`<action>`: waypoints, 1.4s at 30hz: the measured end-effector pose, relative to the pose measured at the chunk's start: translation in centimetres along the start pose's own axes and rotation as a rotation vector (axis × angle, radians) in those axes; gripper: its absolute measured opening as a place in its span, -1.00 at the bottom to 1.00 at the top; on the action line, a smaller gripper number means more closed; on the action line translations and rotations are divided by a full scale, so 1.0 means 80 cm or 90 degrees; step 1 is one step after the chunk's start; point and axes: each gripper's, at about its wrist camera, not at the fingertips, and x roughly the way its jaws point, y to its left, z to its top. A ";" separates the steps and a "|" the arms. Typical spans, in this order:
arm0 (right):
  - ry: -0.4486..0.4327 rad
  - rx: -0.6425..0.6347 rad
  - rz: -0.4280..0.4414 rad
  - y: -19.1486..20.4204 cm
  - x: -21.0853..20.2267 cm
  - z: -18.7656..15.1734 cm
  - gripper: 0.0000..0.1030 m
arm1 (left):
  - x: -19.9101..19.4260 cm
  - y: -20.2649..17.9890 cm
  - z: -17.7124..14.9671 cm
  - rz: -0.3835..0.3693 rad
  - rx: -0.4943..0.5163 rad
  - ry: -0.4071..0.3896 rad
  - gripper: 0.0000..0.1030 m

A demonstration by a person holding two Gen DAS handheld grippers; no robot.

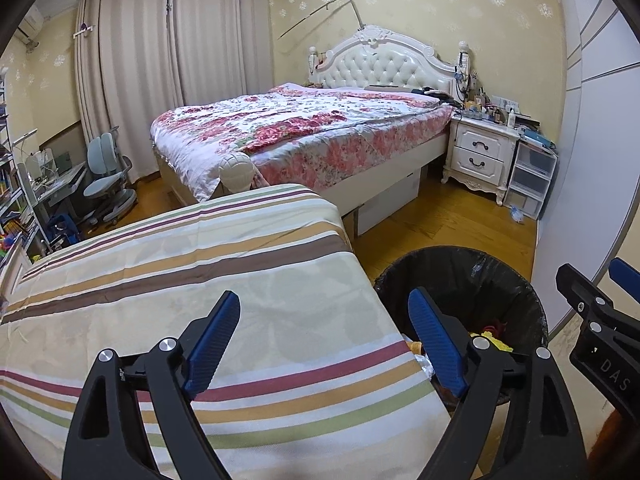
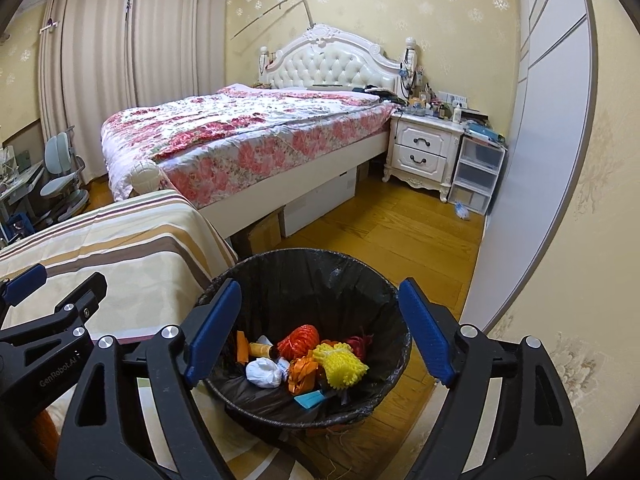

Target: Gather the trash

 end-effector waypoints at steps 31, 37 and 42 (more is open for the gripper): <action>-0.045 -0.013 0.033 0.024 -0.090 -0.023 0.59 | -0.079 0.040 -0.037 0.026 -0.031 -0.034 0.64; -0.043 -0.012 0.031 0.021 -0.090 -0.025 0.59 | -0.079 0.037 -0.037 0.025 -0.029 -0.032 0.64; -0.043 -0.010 0.030 0.017 -0.090 -0.024 0.59 | -0.080 0.037 -0.037 0.025 -0.030 -0.032 0.64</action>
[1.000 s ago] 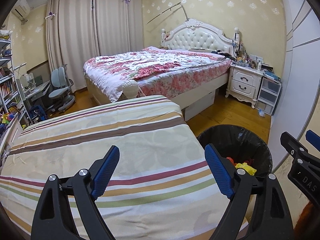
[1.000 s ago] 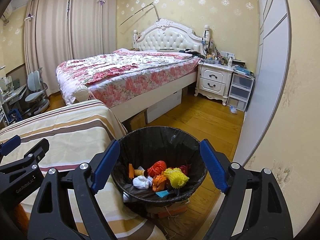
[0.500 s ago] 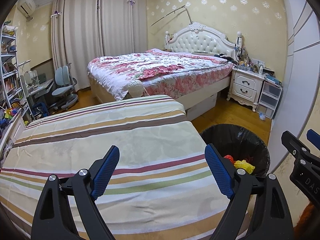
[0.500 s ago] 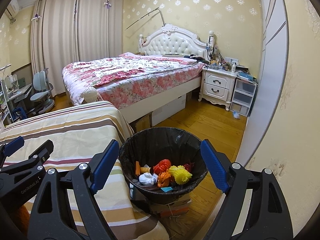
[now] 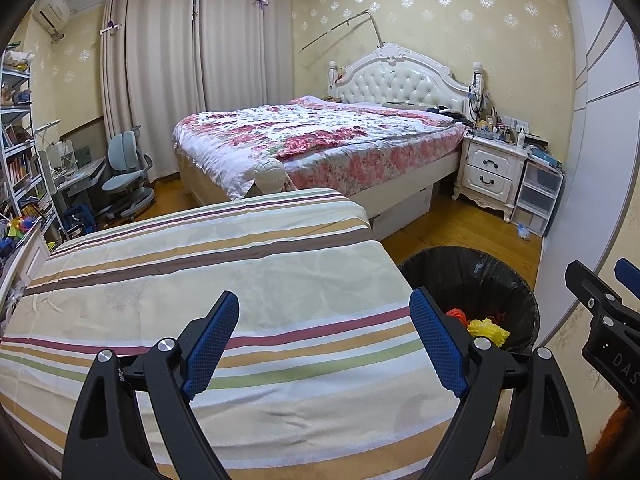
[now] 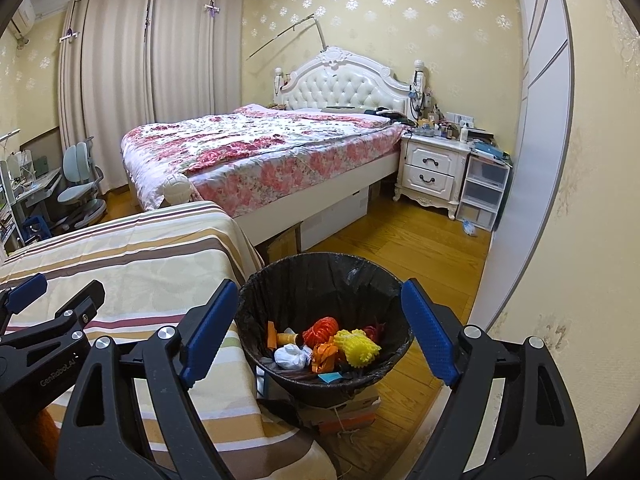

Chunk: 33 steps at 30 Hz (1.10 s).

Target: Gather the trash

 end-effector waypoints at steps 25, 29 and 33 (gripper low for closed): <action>0.001 0.000 0.000 -0.002 0.002 0.001 0.59 | 0.000 0.000 0.000 0.000 -0.001 0.000 0.64; 0.002 0.000 0.000 -0.003 0.001 0.002 0.59 | 0.000 0.000 0.000 0.000 -0.001 0.000 0.64; 0.001 0.000 -0.001 -0.002 0.002 0.002 0.59 | 0.000 0.001 0.001 -0.001 -0.001 0.000 0.64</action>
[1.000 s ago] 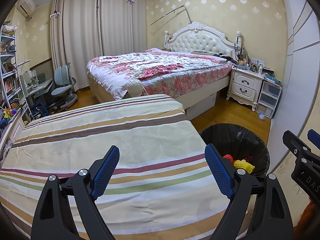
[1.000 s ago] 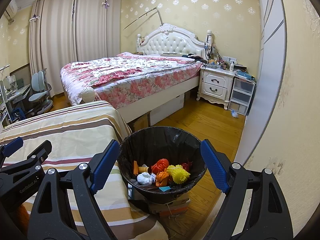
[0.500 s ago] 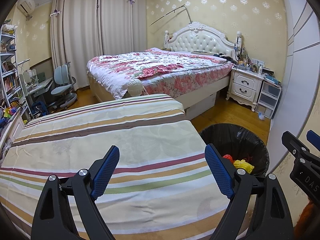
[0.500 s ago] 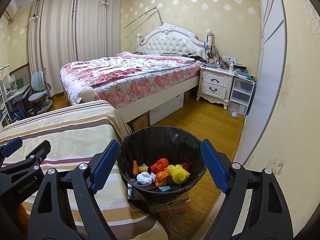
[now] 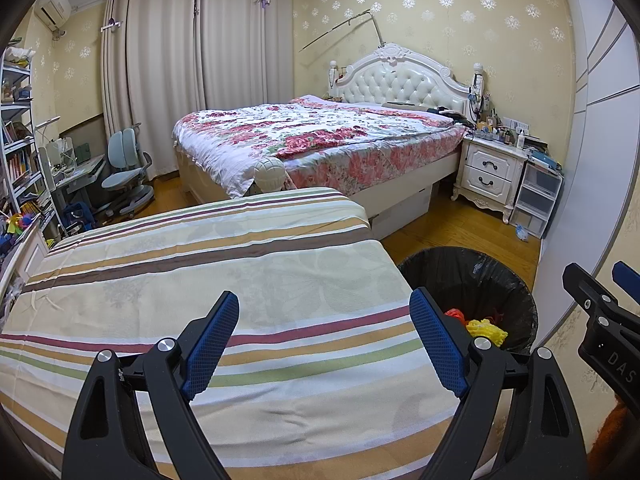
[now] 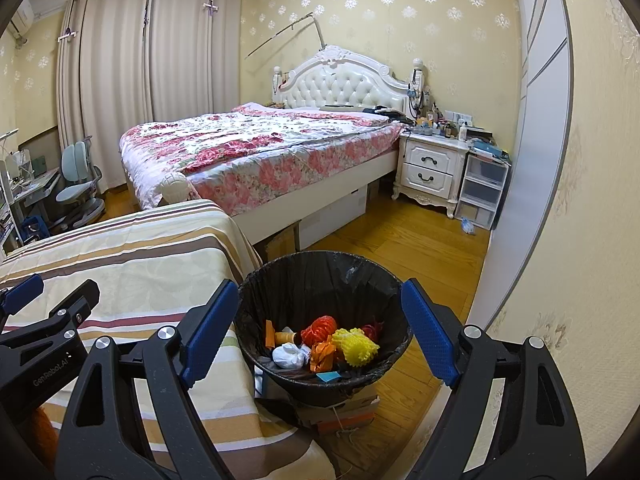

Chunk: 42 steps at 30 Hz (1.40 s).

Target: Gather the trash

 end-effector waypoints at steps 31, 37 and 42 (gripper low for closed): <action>0.001 0.000 0.000 0.000 -0.001 0.001 0.59 | -0.001 -0.009 -0.002 -0.002 0.000 -0.003 0.64; 0.001 0.000 0.000 0.000 -0.001 0.002 0.59 | -0.003 -0.017 -0.003 -0.005 0.003 -0.006 0.64; 0.002 0.000 0.000 0.000 -0.001 0.002 0.59 | -0.007 -0.023 -0.002 -0.003 0.005 -0.013 0.64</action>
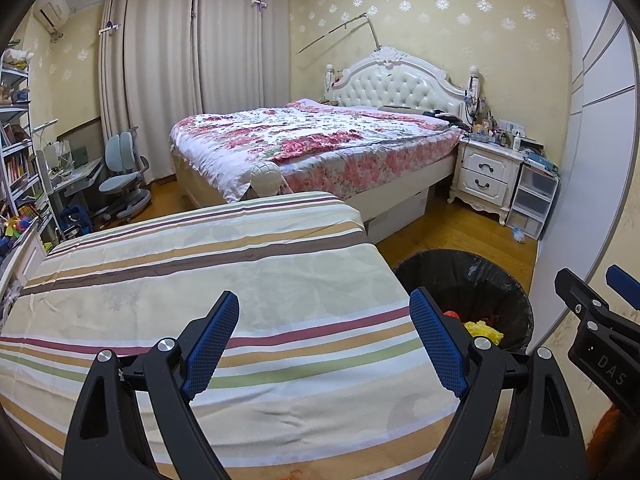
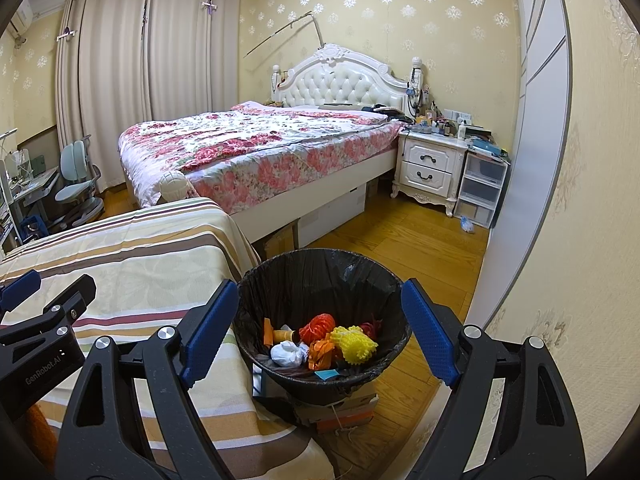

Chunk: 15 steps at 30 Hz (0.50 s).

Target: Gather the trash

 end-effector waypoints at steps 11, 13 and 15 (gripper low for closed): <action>0.000 0.000 0.000 0.000 -0.001 0.001 0.59 | -0.006 -0.005 0.001 -0.015 0.016 -0.017 0.64; 0.001 0.000 0.000 0.000 0.000 0.001 0.59 | -0.005 -0.007 0.001 -0.017 0.018 -0.016 0.64; 0.001 -0.001 0.000 0.000 0.000 0.001 0.59 | -0.005 -0.008 0.002 -0.019 0.018 -0.014 0.64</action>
